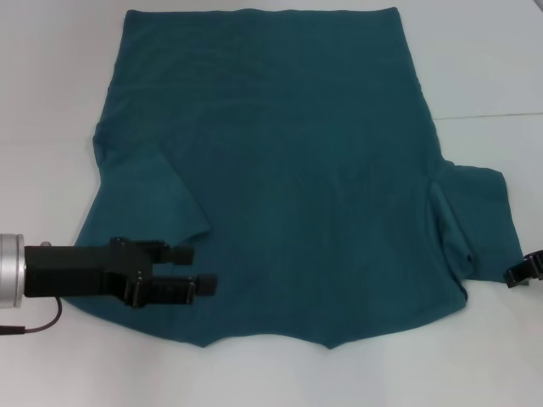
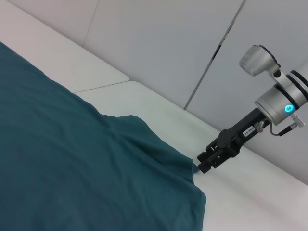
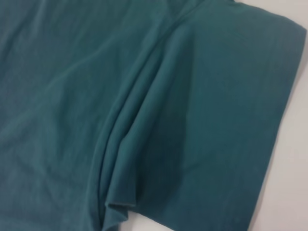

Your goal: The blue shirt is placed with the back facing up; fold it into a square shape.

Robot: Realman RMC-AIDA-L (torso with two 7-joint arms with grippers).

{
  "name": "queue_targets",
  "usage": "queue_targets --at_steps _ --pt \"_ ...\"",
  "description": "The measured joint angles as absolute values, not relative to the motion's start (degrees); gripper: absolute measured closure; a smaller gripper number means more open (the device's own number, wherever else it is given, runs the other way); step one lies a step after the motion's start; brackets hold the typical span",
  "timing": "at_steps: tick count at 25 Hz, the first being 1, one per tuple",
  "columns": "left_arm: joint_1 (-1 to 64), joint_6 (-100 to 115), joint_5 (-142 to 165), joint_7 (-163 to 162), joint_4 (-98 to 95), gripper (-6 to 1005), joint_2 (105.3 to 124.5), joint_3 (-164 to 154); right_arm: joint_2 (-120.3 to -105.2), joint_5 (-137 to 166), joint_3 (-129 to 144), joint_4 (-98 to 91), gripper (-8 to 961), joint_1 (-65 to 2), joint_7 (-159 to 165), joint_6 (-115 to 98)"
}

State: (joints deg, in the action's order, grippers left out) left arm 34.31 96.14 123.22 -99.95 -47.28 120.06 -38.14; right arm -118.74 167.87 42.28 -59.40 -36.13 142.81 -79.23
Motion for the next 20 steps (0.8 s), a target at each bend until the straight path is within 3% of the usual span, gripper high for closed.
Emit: queue_targets --at_steps 20 --pt "34.42 95.53 123.22 -99.76 -47.28 214 120.15 -38.14 -117.93 167.96 42.92 -55.88 395 -37.3 143.72 -76.78"
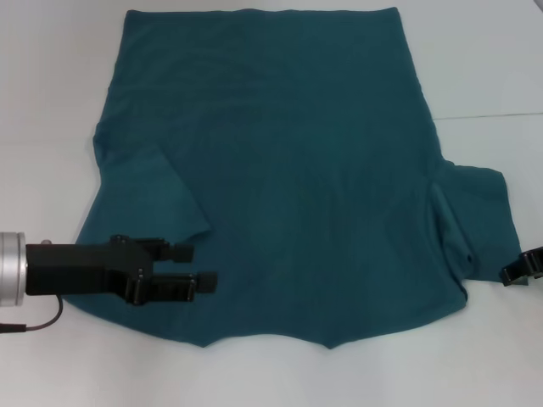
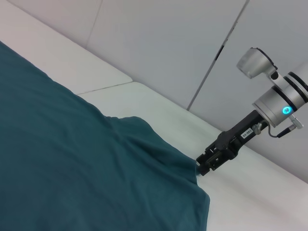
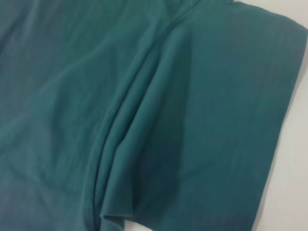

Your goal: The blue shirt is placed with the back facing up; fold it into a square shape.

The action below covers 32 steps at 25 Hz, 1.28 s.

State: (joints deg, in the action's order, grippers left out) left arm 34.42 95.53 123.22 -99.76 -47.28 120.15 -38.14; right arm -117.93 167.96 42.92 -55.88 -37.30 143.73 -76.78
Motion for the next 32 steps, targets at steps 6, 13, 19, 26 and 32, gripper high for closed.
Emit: queue_targets --at_steps 6,13,19,26,32 --pt "34.5 95.53 123.22 -99.76 -47.28 214 120.15 -38.14 -117.62 167.95 43.22 -53.85 415 -37.85 143.81 -75.6" --pt "34.57 95.54 123.15 -99.93 -47.29 214 120.15 -38.14 -116.72 167.98 44.34 -51.13 565 -38.44 144.38 -73.56" --pt "34.57 95.54 123.16 -100.05 -47.29 213 120.15 -38.14 -116.83 167.89 44.33 -50.92 765 -38.41 144.38 -73.6" --pt "34.54 95.54 123.15 -100.1 -47.29 213 120.15 -38.15 -117.28 167.87 43.92 -55.42 907 -37.83 144.36 -74.7" --pt "34.43 95.54 122.99 -100.11 -47.29 213 120.2 -38.15 -118.57 167.88 44.43 -63.74 917 -37.46 143.64 -76.78"
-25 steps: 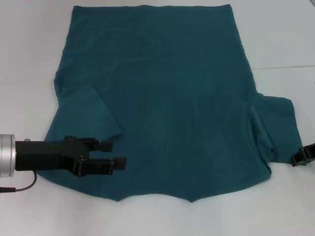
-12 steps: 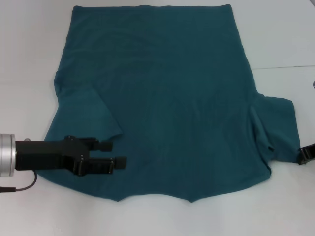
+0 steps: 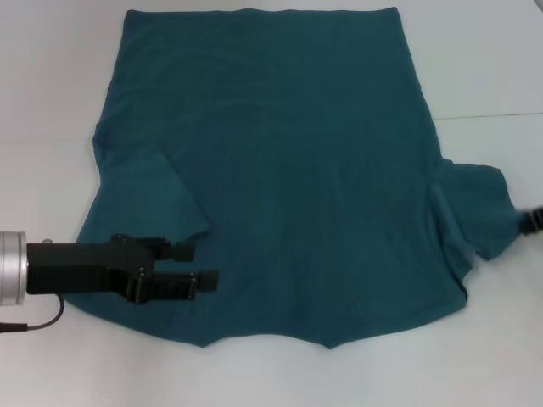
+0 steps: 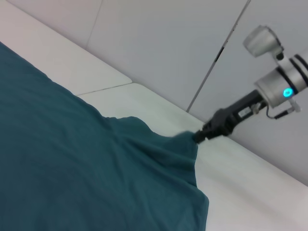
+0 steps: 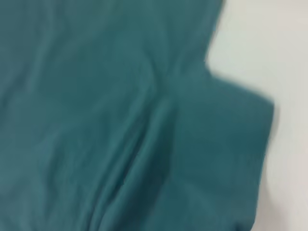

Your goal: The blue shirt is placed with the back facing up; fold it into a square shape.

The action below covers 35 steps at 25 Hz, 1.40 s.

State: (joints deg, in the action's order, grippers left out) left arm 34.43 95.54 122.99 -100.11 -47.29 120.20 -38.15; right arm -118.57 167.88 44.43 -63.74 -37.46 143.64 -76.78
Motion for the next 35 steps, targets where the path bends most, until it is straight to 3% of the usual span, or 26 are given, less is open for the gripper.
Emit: queue_targets --at_steps 4,25,35 --pt "34.29 95.54 122.93 -100.11 -47.29 213 120.47 -38.15 -120.43 166.87 53.81 -73.97 917 -35.36 143.14 -77.09" --pt "31.86 96.18 122.77 -100.99 -47.29 214 120.97 -37.65 -120.24 164.71 90.83 -81.35 918 -34.23 148.91 -70.38" --pt "30.97 95.43 123.21 -103.59 -47.65 213 120.89 -33.63 -119.92 158.98 85.08 -80.34 744 -33.07 146.63 -72.77"
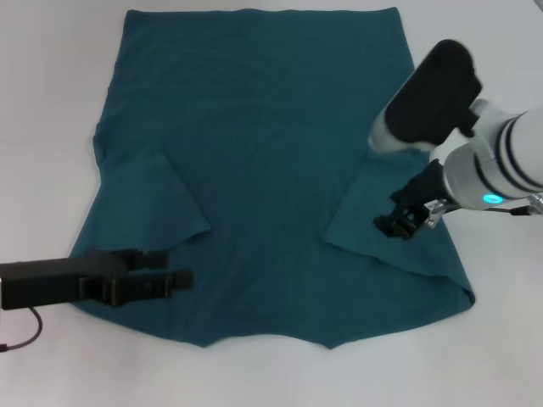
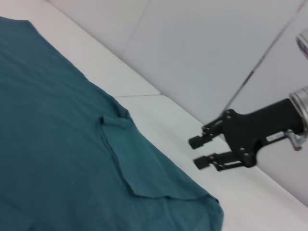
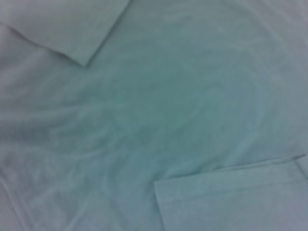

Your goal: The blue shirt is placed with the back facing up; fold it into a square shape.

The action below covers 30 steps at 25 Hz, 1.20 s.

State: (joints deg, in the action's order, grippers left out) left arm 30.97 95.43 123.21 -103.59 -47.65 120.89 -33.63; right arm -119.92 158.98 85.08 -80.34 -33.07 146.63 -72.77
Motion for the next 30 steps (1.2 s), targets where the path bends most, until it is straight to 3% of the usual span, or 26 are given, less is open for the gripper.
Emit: queue_targets --at_steps 6,9,14,20,30 --pt "30.77 91.7 124.96 -110.62 -50.43 214 120.42 -32.9 -119.88 151.82 76.45 -79.89 614 -33.29 141.74 -77.17" --pt "30.82 89.18 128.26 -116.5 -53.56 214 120.41 -32.87 -119.84 149.51 71.86 -79.85 395 -33.63 139.49 -80.12" --pt "31.91 88.25 134.73 -126.33 -59.25 214 120.41 -34.13 -119.63 149.05 67.31 -80.03 155 -34.02 137.98 -84.57" --pt "34.0 88.11 143.34 -138.79 -61.44 213 119.77 -34.73 -119.62 149.18 65.06 -80.4 23 -36.37 137.31 -92.04" --pt "34.23 85.28 151.54 -144.79 -61.68 214 119.6 -35.15 -119.62 149.89 64.9 -80.51 27 -39.26 138.05 -95.58"
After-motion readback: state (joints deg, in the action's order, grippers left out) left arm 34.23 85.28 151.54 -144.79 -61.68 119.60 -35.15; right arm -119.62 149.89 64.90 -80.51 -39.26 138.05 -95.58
